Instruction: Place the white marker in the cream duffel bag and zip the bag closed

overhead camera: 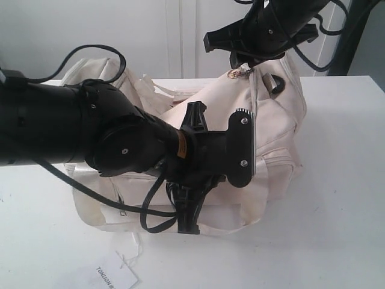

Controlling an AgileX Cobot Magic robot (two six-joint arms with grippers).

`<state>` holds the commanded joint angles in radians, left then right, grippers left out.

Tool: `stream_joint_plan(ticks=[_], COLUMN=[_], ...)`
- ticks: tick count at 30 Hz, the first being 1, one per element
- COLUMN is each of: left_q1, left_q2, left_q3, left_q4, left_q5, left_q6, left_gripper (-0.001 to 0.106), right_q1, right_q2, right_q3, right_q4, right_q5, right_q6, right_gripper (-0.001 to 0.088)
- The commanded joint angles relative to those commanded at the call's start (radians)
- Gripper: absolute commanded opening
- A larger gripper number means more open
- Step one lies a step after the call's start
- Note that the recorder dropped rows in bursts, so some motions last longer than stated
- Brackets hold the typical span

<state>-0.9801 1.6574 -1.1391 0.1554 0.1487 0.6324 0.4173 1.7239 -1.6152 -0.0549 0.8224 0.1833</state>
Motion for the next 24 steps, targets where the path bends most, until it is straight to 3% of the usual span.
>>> stream_joint_plan(ticks=[13,19,24], left_q1=[0.0,0.0,0.0], left_q2=[0.0,-0.008,-0.067], left_q3=[0.0,0.0,-0.002], left_q4=[0.0,-0.002,-0.004], left_q5=[0.039,0.039,0.09], left_q6=[-0.004,-0.011,-0.09], left_gripper=[0.061,0.064,0.064], right_q1=[0.0,0.0,0.0], right_q2=[-0.067,-0.067,-0.067], right_q3=[0.0,0.0,0.0], right_q4=[-0.015,-0.015,-0.015], right_q5=[0.141,0.164,0.189], right_q6=[0.0,0.0,0.0], right_gripper=[0.0311,0.0311,0.0311])
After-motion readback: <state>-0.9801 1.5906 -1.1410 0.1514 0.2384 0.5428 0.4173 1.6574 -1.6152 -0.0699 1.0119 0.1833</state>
